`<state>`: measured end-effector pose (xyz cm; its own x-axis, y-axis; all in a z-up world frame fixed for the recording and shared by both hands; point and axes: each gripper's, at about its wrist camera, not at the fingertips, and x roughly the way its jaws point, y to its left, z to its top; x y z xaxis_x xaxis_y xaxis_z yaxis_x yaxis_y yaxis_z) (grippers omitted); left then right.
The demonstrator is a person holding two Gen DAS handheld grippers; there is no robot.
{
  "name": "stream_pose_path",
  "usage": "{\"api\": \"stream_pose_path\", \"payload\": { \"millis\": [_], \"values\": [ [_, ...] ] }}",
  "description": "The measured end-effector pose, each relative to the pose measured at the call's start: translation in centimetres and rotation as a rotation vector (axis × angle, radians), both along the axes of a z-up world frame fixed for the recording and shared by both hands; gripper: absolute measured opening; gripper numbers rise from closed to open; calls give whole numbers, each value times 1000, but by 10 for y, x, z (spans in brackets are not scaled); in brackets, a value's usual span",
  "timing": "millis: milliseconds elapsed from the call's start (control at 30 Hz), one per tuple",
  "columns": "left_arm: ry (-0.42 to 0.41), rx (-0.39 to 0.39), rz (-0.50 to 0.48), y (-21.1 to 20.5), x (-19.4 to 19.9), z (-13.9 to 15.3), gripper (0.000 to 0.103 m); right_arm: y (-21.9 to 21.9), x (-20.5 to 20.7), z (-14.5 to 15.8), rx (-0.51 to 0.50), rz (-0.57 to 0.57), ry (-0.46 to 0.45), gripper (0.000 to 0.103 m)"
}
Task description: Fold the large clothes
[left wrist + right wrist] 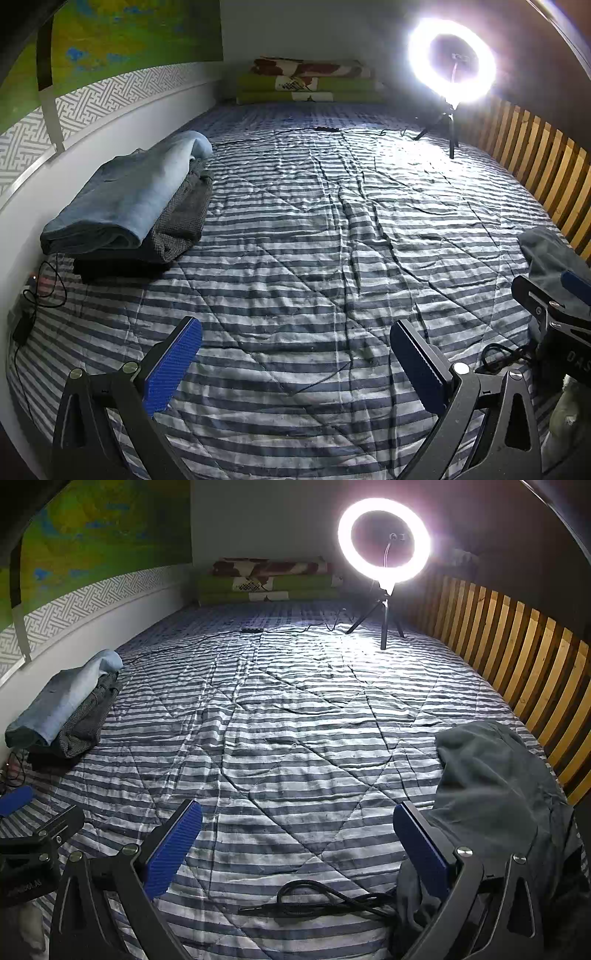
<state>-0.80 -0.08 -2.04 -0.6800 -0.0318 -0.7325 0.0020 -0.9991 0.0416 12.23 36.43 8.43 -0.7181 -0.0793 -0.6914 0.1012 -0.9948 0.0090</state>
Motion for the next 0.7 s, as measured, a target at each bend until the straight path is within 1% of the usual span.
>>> {"api": "stream_pose_path", "payload": {
  "millis": [700],
  "values": [
    [-2,-2,-2,2,1,-1,103,1,2,-1,-5,-4,-4,102]
  ]
}}
